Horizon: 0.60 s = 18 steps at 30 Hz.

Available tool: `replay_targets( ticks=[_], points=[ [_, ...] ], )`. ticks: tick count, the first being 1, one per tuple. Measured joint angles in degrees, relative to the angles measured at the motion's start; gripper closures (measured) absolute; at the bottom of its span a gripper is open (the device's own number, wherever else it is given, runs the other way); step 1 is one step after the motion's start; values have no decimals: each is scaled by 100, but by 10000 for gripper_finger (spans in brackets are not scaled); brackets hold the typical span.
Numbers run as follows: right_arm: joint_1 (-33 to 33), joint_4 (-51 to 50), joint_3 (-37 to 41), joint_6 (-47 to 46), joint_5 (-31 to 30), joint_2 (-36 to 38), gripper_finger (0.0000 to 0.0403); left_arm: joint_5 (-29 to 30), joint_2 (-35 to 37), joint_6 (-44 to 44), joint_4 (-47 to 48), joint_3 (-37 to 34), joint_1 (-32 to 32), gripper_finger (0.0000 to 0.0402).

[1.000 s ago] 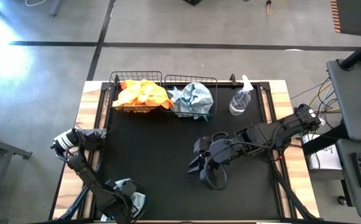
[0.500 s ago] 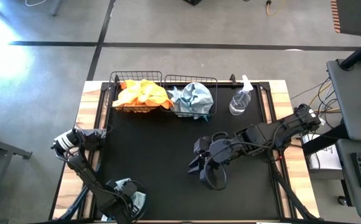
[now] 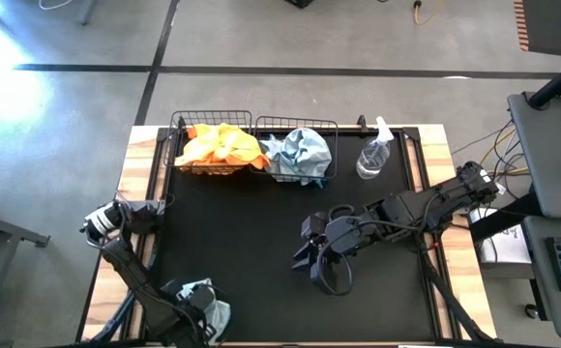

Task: Sort microfiber towel by color & place in baskets
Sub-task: Put the blue microfiber cloth into the right black wire basket

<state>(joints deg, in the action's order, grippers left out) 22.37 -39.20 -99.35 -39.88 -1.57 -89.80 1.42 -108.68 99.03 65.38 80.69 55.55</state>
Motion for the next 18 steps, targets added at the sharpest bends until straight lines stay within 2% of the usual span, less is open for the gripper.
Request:
replay_targets(
  ticks=[3,13,18],
  points=[
    [0,0,2,0,-1,0,280,228,2,-105,457,382,-5,399],
    [0,1,4,-2,0,0,280,1556,11,-426,2383,2157,-64,400],
    [0,2,4,-2,0,0,280,2343,50,-962,2464,2938,-64,400]
  ],
)
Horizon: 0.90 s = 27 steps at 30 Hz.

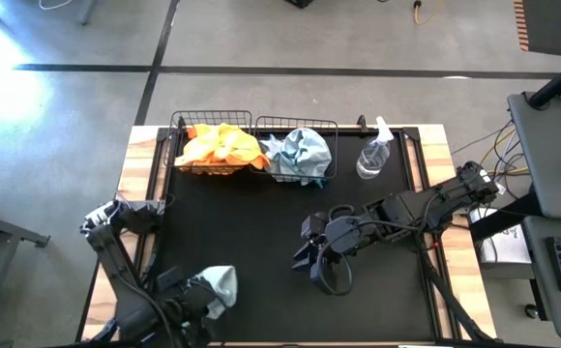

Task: Sort microfiber towel by color & place in baskets
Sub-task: Put the blue microfiber cloth into the right black wire basket

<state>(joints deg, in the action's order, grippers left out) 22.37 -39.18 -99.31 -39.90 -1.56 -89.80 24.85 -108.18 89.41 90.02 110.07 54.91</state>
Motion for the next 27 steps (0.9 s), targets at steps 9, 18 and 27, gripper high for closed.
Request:
replay_targets(
  ticks=[9,18,27],
  points=[
    [0,50,0,-7,0,0,280,467,0,-1051,-1,498,-139,400],
    [0,48,0,-216,0,2,280,664,-2,-1761,1,351,-404,400],
    [0,48,0,-358,0,2,280,1049,20,-2533,2,495,-678,400]
  ],
)
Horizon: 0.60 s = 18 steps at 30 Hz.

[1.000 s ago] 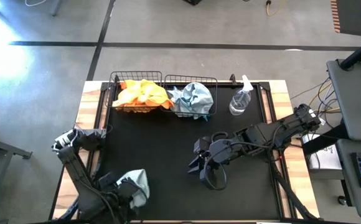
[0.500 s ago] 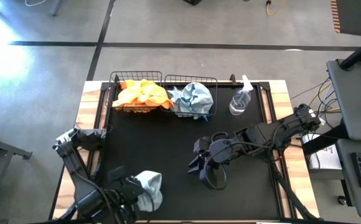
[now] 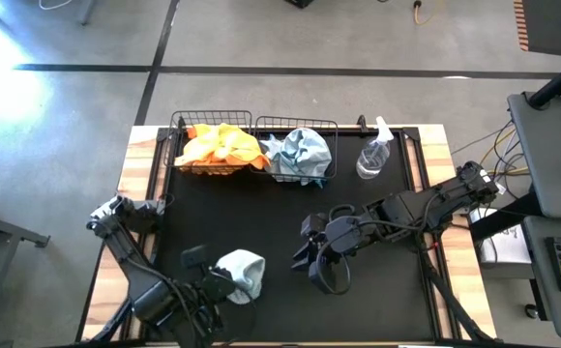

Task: Sort microfiber towel by color & place in baskets
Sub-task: Put the blue microfiber cloth into the right black wire basket

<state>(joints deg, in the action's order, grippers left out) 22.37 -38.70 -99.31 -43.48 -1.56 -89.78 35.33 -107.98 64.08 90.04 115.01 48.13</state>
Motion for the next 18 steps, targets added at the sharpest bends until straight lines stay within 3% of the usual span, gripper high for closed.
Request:
replay_targets(
  ticks=[18],
  points=[
    [0,61,-38,1,-7,0,280,179,13,-1967,-4,930,-627,400]
  ],
)
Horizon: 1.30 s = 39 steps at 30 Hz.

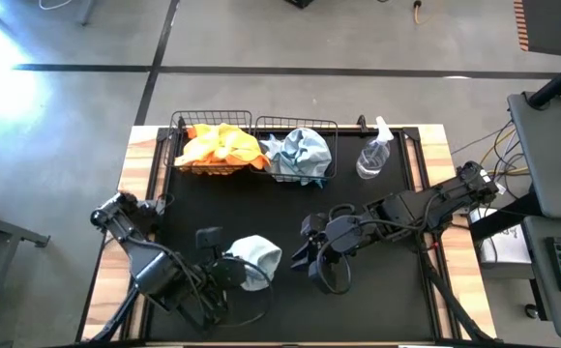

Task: Sort microfiber towel by color & place in baskets
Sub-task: Put the blue microfiber cloth into the right black wire basket

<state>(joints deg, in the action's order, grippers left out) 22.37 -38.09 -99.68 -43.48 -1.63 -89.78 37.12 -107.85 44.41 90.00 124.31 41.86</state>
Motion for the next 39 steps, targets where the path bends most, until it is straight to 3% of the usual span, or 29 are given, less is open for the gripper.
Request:
replay_targets(
  ticks=[7,22,28,39],
  points=[
    [0,0,-13,-1,2,7,280,201,180,-309,2,87,-189,400],
    [-26,-13,-13,152,-2,11,280,2630,1636,-606,6,75,-413,400],
    [-103,-19,-15,174,-308,11,280,3324,1858,-1142,2,74,-1052,400],
    [-291,-43,-19,367,-730,11,280,3281,1878,-2314,2,68,-2962,400]
  ],
)
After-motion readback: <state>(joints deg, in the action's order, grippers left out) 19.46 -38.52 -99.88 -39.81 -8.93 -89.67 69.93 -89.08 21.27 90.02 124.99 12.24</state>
